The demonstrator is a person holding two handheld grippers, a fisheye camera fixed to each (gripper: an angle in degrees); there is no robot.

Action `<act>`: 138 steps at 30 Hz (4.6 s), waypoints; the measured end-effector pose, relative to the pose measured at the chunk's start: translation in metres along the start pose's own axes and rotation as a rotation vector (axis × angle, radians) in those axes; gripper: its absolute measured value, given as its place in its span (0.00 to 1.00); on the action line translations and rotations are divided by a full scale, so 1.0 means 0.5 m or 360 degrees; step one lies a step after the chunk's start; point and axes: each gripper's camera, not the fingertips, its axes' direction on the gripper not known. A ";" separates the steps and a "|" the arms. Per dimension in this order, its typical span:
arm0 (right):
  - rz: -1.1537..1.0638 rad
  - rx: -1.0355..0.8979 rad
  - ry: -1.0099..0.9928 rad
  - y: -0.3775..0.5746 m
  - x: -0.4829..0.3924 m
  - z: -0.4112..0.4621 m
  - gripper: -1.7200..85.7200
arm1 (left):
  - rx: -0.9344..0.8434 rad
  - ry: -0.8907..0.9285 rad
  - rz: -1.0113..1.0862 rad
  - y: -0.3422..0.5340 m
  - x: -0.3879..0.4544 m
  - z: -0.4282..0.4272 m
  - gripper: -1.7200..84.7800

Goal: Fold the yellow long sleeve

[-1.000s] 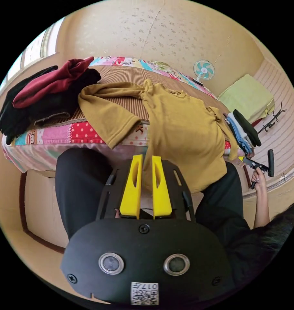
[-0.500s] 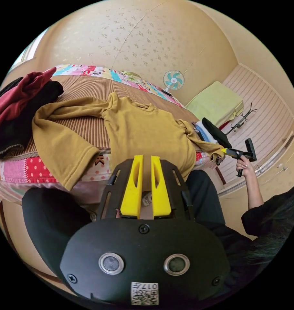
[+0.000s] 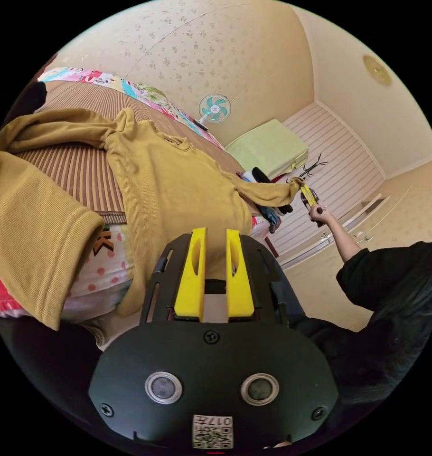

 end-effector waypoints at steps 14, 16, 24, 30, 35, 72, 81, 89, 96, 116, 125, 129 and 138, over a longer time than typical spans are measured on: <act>-0.0317 -0.1275 0.0548 0.412 0.095 0.886 0.15 | 0.0042 0.0208 -0.0192 -0.015 -0.041 -0.042 0.11; -0.0505 -0.1301 0.0903 0.474 0.145 0.903 0.16 | 0.0059 0.0204 -0.0193 -0.017 -0.037 -0.046 0.11; -0.1464 -0.1510 0.1564 0.769 0.267 0.937 0.14 | 0.0180 0.0094 -0.0163 -0.036 -0.003 -0.058 0.13; -0.1579 -0.1348 0.1540 0.866 0.283 0.908 0.14 | 0.0579 -0.0834 0.0062 0.003 0.145 -0.206 0.17; -0.1531 -0.1345 0.1487 0.891 0.296 0.901 0.14 | 0.0045 -0.1149 0.0015 -0.042 0.150 -0.118 0.19; -0.1403 -0.0885 0.1494 0.812 0.221 0.711 0.09 | -0.0018 0.0511 0.0146 -0.593 0.373 0.165 0.14; -0.0993 -0.0572 0.1209 0.624 0.242 0.392 0.17 | 0.0122 -0.0113 0.0000 -0.388 0.218 0.105 0.14; -0.1196 -0.0800 0.1541 0.465 0.256 0.641 0.13 | 0.0070 -0.0557 -0.0251 -0.342 0.126 0.052 0.14; -0.1395 -0.0650 0.1666 0.469 0.108 0.634 0.07 | 0.0149 -0.0621 -0.0298 -0.338 0.095 0.025 0.14; -0.0543 -0.0972 0.1016 0.262 0.389 0.684 0.10 | 0.0028 -0.0504 -0.0534 -0.534 -0.065 0.166 0.08; -0.0509 -0.0803 0.0807 0.096 0.267 0.976 0.15 | 0.0321 -0.0654 -0.0433 -0.759 -0.085 0.067 0.13; -0.0654 -0.0972 0.0856 0.160 0.269 0.925 0.16 | 0.0304 -0.0506 -0.0430 -0.686 -0.100 0.012 0.16; -0.0967 -0.1084 0.1302 0.457 0.254 0.577 0.17 | -0.0340 -0.0680 -0.0296 -0.276 0.028 0.012 0.20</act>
